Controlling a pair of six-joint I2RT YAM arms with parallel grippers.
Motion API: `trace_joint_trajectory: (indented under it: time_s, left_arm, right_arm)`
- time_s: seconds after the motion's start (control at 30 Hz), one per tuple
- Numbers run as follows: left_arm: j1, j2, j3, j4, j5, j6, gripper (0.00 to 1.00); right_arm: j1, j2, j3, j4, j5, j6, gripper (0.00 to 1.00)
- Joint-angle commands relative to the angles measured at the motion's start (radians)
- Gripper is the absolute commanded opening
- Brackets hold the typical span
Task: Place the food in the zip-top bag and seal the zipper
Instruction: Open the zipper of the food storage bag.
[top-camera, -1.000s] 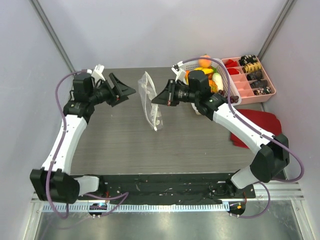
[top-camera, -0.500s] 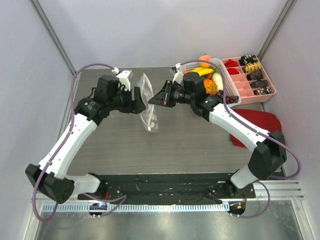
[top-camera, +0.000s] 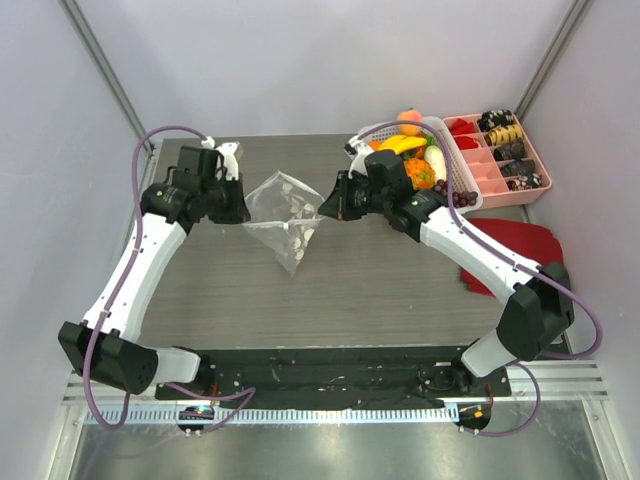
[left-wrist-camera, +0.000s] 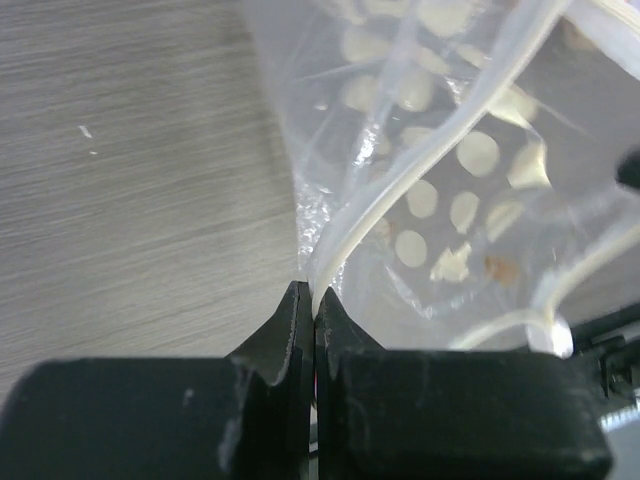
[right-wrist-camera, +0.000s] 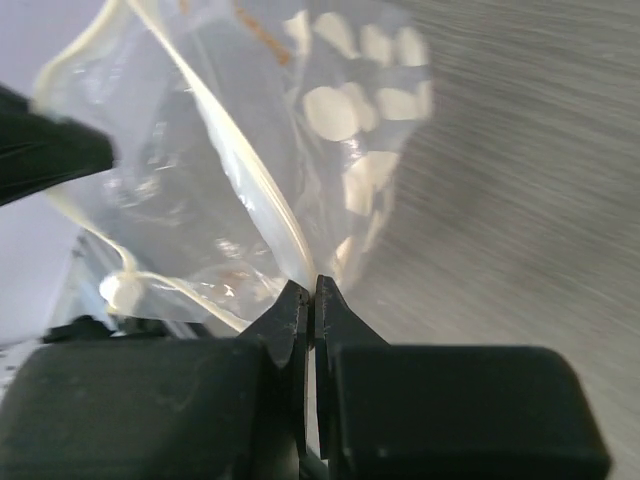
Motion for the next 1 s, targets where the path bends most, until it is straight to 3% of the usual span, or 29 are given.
trace_joint_trajectory:
  time_s: [0.0,0.17,0.27,0.3,0.47,0.57,0.6,0.7,0.97]
  left_arm:
    - [-0.005,-0.002,0.068,-0.067,0.084,0.044,0.0]
    - [-0.048,0.067,0.079,-0.046,0.092,-0.012,0.0]
    - [-0.073,0.115,0.065,0.02,0.067,-0.063,0.0]
    - [-0.096,0.13,0.079,0.028,0.014,-0.087,0.0]
    - [-0.157,0.224,0.132,0.031,-0.074,-0.126,0.0]
    - [-0.174,0.256,0.146,0.04,-0.088,-0.143,0.0]
    - [-0.177,0.262,0.16,0.036,-0.093,-0.144,0.0]
    - [-0.183,0.279,0.18,0.034,-0.099,-0.146,0.0]
    - [-0.194,0.294,0.197,0.043,-0.102,-0.15,0.0]
  right_arm:
    - [-0.052,-0.006,-0.004,-0.071,0.088,-0.189,0.01]
    - [-0.065,0.019,0.016,-0.057,-0.023,-0.239,0.12]
    - [-0.065,0.031,0.028,-0.054,-0.04,-0.267,0.27]
    - [-0.065,0.033,0.034,-0.059,-0.04,-0.282,0.37]
    - [-0.097,0.021,0.075,-0.105,-0.008,-0.33,0.55]
    - [-0.17,0.024,0.126,-0.14,-0.023,-0.335,0.65]
    - [-0.219,0.027,0.14,-0.149,-0.032,-0.336,0.74]
    - [-0.295,0.059,0.195,-0.16,-0.035,-0.332,0.8]
    - [-0.457,0.203,0.302,-0.113,-0.004,-0.243,0.81]
